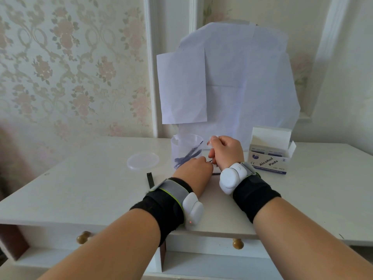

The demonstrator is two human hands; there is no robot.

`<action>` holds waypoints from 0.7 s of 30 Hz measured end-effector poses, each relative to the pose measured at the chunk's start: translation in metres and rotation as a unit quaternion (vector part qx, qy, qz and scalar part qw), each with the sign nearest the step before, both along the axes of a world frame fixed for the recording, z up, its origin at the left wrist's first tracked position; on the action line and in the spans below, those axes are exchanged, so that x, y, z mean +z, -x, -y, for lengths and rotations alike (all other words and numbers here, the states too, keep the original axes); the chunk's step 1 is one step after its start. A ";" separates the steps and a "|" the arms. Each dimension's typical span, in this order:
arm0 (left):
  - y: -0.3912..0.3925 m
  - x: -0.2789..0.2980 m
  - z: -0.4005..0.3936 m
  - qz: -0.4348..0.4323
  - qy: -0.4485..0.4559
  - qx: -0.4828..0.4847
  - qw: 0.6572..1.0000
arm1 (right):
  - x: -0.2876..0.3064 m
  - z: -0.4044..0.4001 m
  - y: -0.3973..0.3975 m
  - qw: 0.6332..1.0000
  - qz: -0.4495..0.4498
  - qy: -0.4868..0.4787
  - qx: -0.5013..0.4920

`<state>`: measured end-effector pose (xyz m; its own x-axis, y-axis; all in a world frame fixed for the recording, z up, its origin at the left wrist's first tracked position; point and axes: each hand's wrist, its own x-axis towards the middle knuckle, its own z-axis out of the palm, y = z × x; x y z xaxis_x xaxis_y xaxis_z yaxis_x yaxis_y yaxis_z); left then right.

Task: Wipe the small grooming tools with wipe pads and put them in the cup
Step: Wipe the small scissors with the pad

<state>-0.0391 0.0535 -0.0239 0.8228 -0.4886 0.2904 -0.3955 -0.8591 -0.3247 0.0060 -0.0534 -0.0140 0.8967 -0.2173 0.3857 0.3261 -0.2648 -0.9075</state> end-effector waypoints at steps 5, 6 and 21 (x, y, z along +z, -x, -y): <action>-0.003 -0.001 0.002 0.011 -0.040 0.004 0.999 | 0.002 -0.002 0.002 1.000 0.009 -0.009 -0.020; -0.003 -0.001 0.000 0.013 -0.045 0.007 0.999 | 0.001 -0.003 0.002 1.000 0.011 -0.009 -0.022; 0.001 -0.004 0.000 0.019 -0.071 0.028 0.997 | 0.001 0.010 -0.007 0.992 -0.023 0.065 -0.106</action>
<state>-0.0401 0.0534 -0.0275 0.8393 -0.4809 0.2536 -0.3335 -0.8238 -0.4584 0.0125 -0.0634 -0.0131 0.8534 -0.3538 0.3827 0.2094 -0.4395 -0.8735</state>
